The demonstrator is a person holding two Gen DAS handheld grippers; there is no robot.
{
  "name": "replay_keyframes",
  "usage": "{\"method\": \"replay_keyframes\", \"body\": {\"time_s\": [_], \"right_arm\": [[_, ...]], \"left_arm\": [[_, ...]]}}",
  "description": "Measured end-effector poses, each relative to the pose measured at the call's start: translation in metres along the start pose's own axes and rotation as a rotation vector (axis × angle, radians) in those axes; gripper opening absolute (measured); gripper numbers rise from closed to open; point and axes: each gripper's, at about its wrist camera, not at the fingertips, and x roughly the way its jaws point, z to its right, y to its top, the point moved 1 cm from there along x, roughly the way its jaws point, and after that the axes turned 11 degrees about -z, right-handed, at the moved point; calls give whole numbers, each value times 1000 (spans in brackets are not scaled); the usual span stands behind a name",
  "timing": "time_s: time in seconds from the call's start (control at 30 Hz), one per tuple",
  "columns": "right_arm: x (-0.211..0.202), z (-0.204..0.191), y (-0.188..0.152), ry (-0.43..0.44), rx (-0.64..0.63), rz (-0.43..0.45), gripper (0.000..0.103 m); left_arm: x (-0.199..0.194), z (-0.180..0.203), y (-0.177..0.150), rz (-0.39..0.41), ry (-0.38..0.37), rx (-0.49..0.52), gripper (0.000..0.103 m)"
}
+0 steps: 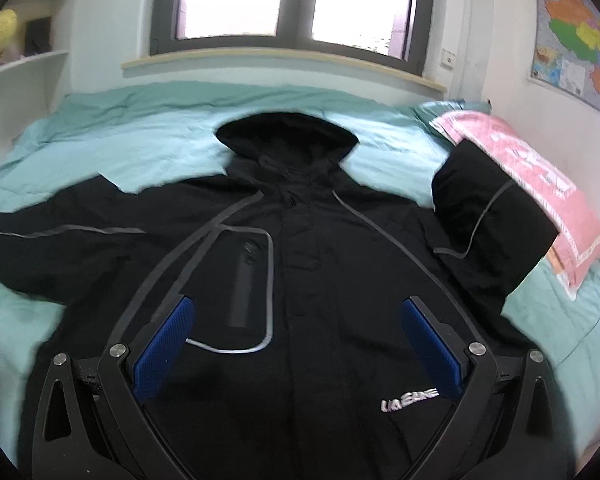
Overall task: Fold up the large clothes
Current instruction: 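Lower the left gripper onto a black sleeve cuff and close it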
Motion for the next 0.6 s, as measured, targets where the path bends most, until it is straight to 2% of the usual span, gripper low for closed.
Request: {"method": "replay_keyframes", "body": {"time_s": [0.1, 0.13, 0.2, 0.27, 0.47, 0.53, 0.6], "right_arm": [[38, 2, -21, -13, 3, -54, 103], [48, 2, -26, 8, 4, -83, 103], [60, 1, -32, 29, 5, -113, 103], [66, -1, -32, 21, -2, -126, 103], [74, -5, -38, 20, -14, -136, 103], [79, -5, -38, 38, -7, -154, 103], [82, -1, -38, 58, 3, -170, 103]], "left_arm": [[28, -52, 15, -41, -29, -100, 94], [37, -78, 22, -50, -54, -169, 94], [48, -114, 31, -43, -107, -267, 94], [64, -145, 44, -42, -129, -363, 94], [130, -180, 78, -95, -189, -504, 94], [166, -183, 84, -169, -164, -567, 94], [191, -185, 86, -199, -160, -591, 94]]}}
